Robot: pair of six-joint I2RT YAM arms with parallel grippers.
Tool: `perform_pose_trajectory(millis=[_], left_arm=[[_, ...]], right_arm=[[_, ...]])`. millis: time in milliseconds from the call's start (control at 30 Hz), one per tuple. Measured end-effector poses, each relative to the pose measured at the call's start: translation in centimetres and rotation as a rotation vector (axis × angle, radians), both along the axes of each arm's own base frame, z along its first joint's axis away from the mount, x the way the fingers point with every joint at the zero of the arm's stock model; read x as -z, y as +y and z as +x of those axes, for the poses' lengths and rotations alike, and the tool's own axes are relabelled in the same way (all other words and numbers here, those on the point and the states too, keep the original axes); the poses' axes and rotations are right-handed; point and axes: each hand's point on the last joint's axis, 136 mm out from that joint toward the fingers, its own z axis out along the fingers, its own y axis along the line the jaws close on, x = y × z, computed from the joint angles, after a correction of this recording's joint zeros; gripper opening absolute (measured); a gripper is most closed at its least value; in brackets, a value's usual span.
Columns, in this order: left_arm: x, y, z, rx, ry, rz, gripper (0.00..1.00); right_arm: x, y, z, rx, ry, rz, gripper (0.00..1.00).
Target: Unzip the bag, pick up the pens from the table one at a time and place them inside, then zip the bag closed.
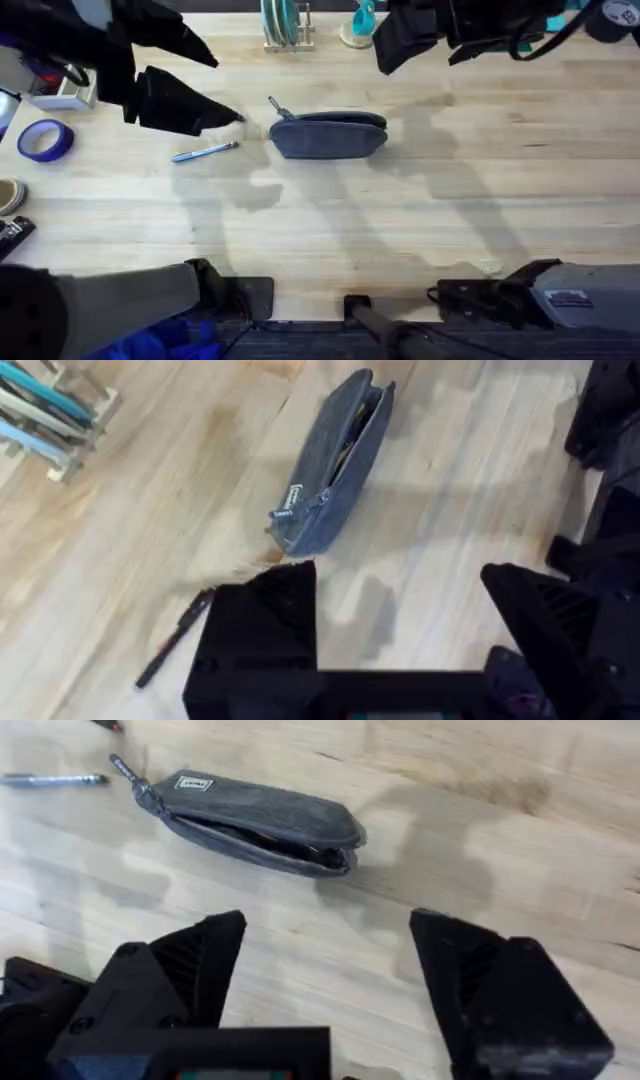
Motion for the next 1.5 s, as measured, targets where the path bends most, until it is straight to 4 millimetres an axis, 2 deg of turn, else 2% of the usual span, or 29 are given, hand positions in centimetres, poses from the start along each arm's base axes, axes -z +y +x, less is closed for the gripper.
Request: perform_pose_trajectory(millis=[300,500,800,1200,1233,1400,1500], left_arm=[[-0.6,-0.3,-1.2,-0.097,0.057,-0.002,0.999],[0.9,-0.9,-3.2,-0.12,0.086,-0.009,0.999],[4.2,0.0,-2.0,-0.257,0.086,0.004,0.999],[4.4,0.2,-1.8,-0.299,0.11,0.007,0.996],[4.4,0.2,-1.8,-0.301,0.111,0.007,0.996],[4.4,0.2,-1.8,-0.301,0.112,0.007,0.997],[4.5,0.3,-1.8,-0.302,0.112,0.008,0.996]], right_arm=[[0.1,-0.3,0.1,-0.028,-0.005,-0.018,0.996],[0.2,-0.5,-0.1,-0.062,-0.003,-0.038,0.996],[1.0,-1.4,-1.9,-0.16,0.055,-0.109,0.995],[1.1,-1.5,-2.1,-0.289,0.038,-0.159,0.988],[1.1,-1.5,-2.1,-0.306,0.034,-0.165,0.96],[1.1,-1.5,-2.1,-0.415,0.011,-0.204,0.702],[1.1,-1.5,-2.1,-0.489,-0.005,-0.231,0.612]])
